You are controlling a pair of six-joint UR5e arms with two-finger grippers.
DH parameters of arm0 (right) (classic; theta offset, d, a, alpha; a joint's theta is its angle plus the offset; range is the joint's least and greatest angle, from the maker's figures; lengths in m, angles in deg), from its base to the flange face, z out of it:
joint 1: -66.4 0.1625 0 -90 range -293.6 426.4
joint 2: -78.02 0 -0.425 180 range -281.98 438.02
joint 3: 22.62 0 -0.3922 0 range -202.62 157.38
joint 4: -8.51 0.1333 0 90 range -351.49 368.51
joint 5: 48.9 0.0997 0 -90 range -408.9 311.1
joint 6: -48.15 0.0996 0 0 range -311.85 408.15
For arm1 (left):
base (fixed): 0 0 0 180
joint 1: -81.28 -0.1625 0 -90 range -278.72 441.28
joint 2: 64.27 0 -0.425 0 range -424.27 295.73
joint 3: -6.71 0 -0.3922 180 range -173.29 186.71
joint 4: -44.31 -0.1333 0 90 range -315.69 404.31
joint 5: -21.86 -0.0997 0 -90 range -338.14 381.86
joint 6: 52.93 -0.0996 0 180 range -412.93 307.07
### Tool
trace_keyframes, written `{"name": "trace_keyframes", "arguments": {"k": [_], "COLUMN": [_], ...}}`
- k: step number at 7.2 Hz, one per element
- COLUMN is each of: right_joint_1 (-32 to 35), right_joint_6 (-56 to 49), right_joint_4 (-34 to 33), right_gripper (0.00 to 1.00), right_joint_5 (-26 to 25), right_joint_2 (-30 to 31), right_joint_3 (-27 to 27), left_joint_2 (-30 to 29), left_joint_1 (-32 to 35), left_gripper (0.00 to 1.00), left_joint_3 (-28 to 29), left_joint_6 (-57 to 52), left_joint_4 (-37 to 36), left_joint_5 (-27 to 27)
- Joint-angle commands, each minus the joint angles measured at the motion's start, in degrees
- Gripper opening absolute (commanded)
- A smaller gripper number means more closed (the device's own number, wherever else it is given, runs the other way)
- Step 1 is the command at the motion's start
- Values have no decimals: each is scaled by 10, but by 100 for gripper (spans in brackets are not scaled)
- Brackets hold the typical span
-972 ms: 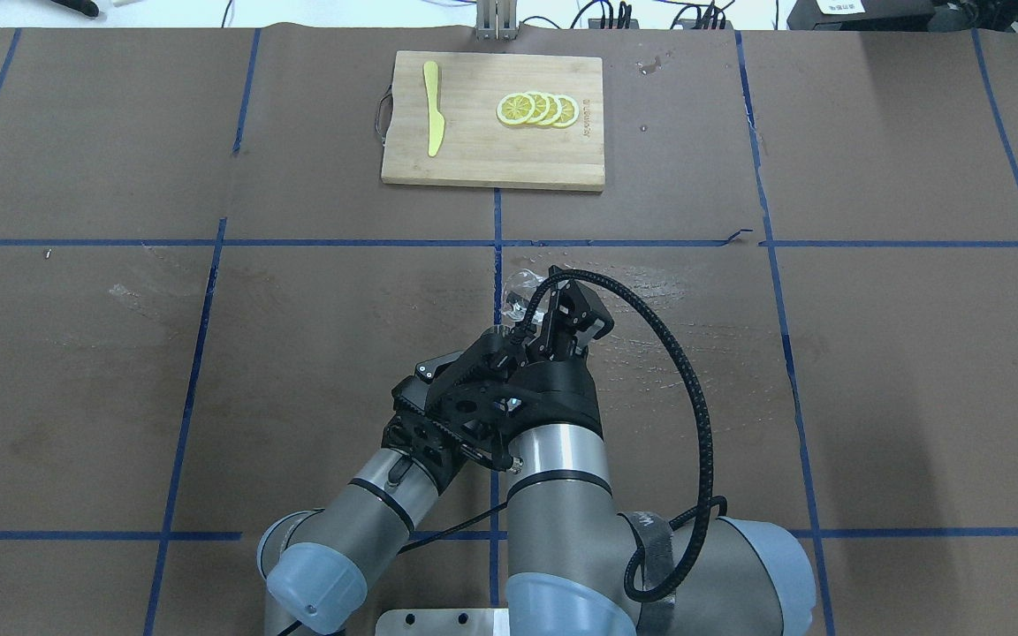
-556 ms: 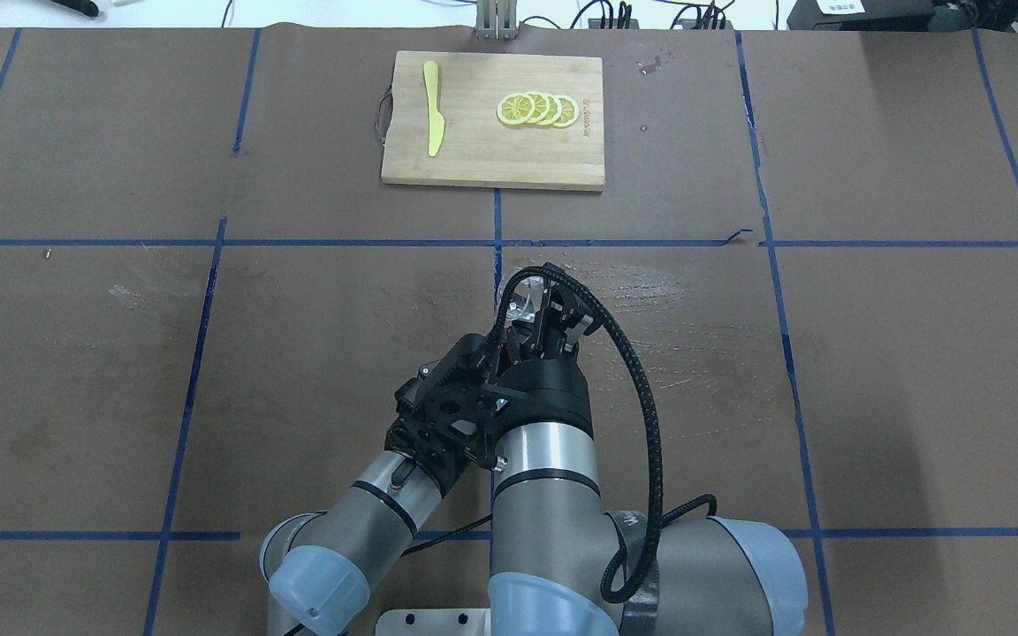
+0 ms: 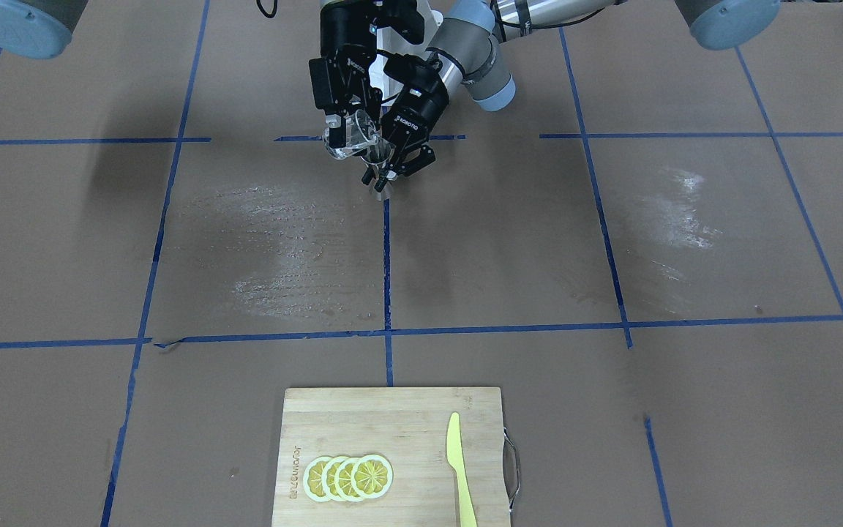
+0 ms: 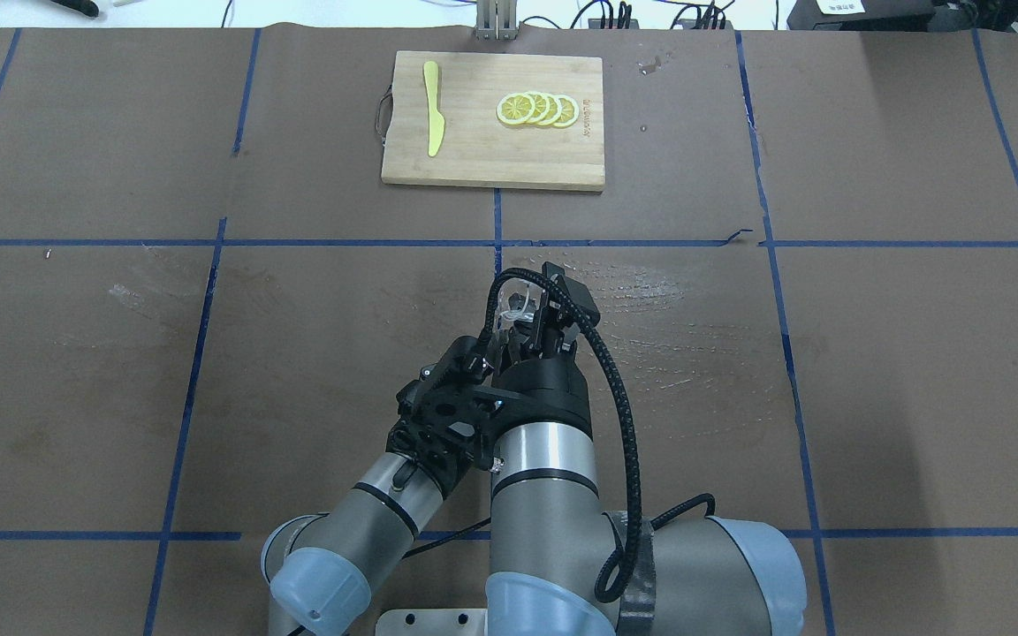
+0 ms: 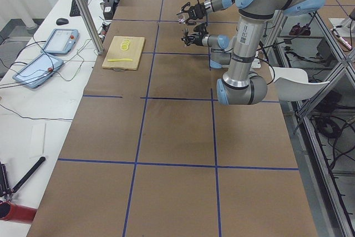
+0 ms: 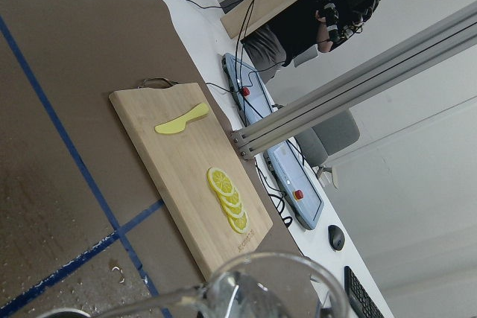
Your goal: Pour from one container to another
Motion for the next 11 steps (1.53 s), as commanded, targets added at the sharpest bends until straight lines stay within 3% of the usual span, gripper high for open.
{"name": "trace_keyframes", "arguments": {"k": [1, 5, 11], "right_joint_1": [0, 0, 3], "right_joint_6": [-18, -38, -52], "right_joint_4": [-17, -60, -58], "right_gripper": [0, 0, 0], "right_joint_5": [0, 0, -3], "right_joint_2": [-1, -8, -6], "right_joint_3": [0, 1, 26], "left_joint_2": [-1, -8, -10], "left_joint_1": [0, 0, 0], "left_gripper": [0, 0, 0], "left_joint_3": [2, 5, 5], "left_joint_6": [1, -1, -1], "left_joint_4": [0, -1, -5], "left_joint_5": [0, 0, 0]}}
